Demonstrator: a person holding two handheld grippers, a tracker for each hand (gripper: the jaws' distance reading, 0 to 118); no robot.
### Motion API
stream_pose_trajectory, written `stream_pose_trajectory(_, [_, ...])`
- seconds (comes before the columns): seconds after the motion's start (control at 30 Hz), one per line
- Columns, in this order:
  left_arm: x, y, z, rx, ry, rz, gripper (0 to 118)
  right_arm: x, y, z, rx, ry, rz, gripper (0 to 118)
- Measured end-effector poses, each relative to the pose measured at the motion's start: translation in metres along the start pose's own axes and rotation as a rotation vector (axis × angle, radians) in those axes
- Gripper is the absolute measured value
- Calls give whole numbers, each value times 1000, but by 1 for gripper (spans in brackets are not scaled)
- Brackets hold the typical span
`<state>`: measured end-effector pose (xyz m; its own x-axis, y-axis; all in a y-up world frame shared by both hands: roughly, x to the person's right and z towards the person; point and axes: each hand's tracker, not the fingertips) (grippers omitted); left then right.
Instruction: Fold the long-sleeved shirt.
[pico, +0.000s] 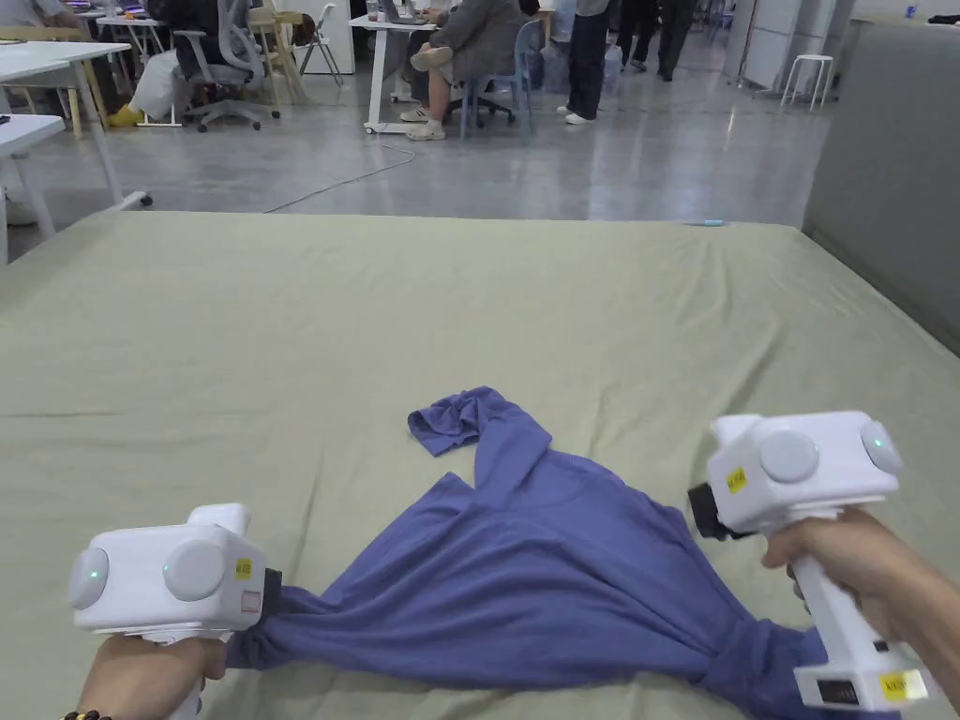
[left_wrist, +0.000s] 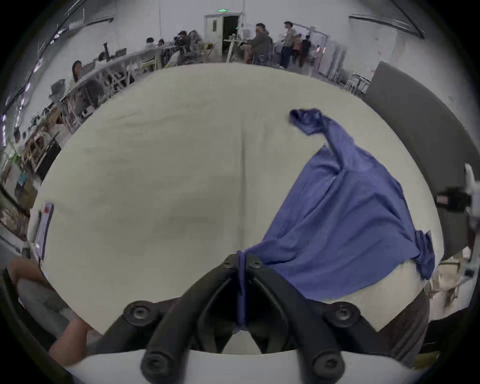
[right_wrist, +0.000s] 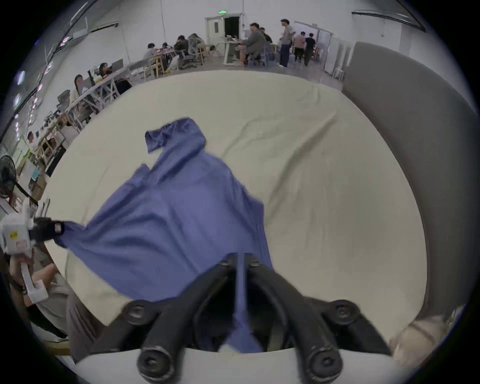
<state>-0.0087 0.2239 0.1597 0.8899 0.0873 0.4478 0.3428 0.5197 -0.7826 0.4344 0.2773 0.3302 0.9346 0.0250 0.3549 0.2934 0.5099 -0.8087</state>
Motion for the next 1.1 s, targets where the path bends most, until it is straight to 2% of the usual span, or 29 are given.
stream_pose_trajectory(0.03, [0,7,0,11,-17,4,0,1,19,-9,14,30,6,22])
stream_pose_trajectory(0.07, [6,8,4,17,-29,5,0,1,38,-22,10,70,16,55])
stream_pose_trajectory(0.1, [7,14,2,15,-34,2,0,0,52,-35,-11,84,25,77])
stream_pose_trajectory(0.13, [8,19,-1,14,-36,1,0,1,70,-53,-38,100,46,87])
stream_pose_trajectory(0.27, [12,31,-19,0,-34,2,0,-13,114,-115,-148,46,136,87])
stream_pose_trajectory(0.33, [11,32,-26,-14,-51,20,0,-17,125,-141,-172,36,142,86])
stream_pose_trajectory(0.4, [10,34,-30,-22,-53,22,0,-19,134,-166,-197,54,125,85])
stream_pose_trajectory(0.43, [8,35,-31,-20,-53,27,0,-20,136,-178,-231,65,114,81])
stream_pose_trajectory(0.5, [5,36,-34,-19,-48,39,0,-25,138,-198,-311,87,135,59])
stream_pose_trajectory(0.53, [4,36,-35,-21,-43,36,0,-33,135,-205,-377,91,169,43])
stream_pose_trajectory(0.57, [4,37,-37,-26,-35,28,0,-40,128,-213,-439,91,208,38])
stream_pose_trajectory(0.6, [2,37,-40,-30,-28,23,0,-48,125,-211,-389,33,278,31])
stream_pose_trajectory(0.63, [2,36,-42,-33,-24,24,0,-53,127,-208,-366,8,300,26])
stream_pose_trajectory(0.67, [1,37,-44,-37,-23,26,0,-58,130,-205,-381,21,261,19])
stream_pose_trajectory(0.7, [1,38,-44,-39,-26,32,0,-58,131,-201,-371,48,262,9])
stream_pose_trajectory(0.73, [-1,40,-44,-39,-29,40,0,-60,129,-196,-356,-1,267,0])
stream_pose_trajectory(0.87, [3,74,-12,50,-32,33,0,-51,148,-141,-253,38,231,0])
stream_pose_trajectory(0.97, [12,126,31,161,-67,22,0,-34,186,-71,-145,-38,247,0])
stream_pose_trajectory(1.1, [35,210,106,323,-25,-83,0,1,240,48,42,-88,193,0])
